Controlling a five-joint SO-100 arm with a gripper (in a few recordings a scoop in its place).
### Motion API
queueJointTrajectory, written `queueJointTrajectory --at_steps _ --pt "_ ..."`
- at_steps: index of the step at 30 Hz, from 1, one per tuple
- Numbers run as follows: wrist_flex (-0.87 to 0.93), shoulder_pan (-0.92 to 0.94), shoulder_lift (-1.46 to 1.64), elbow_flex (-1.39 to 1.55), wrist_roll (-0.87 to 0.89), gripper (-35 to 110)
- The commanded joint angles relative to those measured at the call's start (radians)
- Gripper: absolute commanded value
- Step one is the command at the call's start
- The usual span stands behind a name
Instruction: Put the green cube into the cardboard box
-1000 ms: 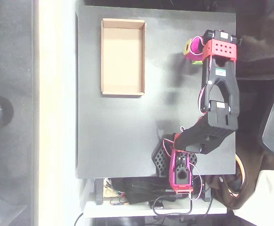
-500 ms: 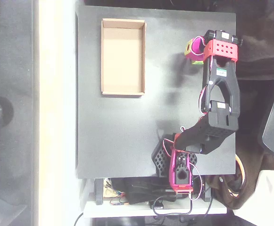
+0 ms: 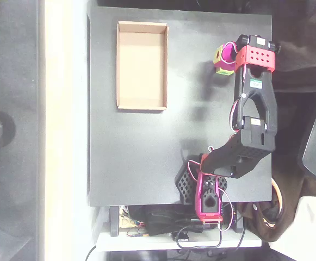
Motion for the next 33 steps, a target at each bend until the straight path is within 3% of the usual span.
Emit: queueJointTrajectory --at_steps 1,11,26,33 --pt "0.014 0.011 0.025 -0.015 0.009 13" --pt "0.017 0.009 0.130 -0.028 0.009 13" --pt "0.006 -0.012 0.650 -0.025 0.008 13" --pt "0.005 -0.104 0.839 -0.028 0.008 13"
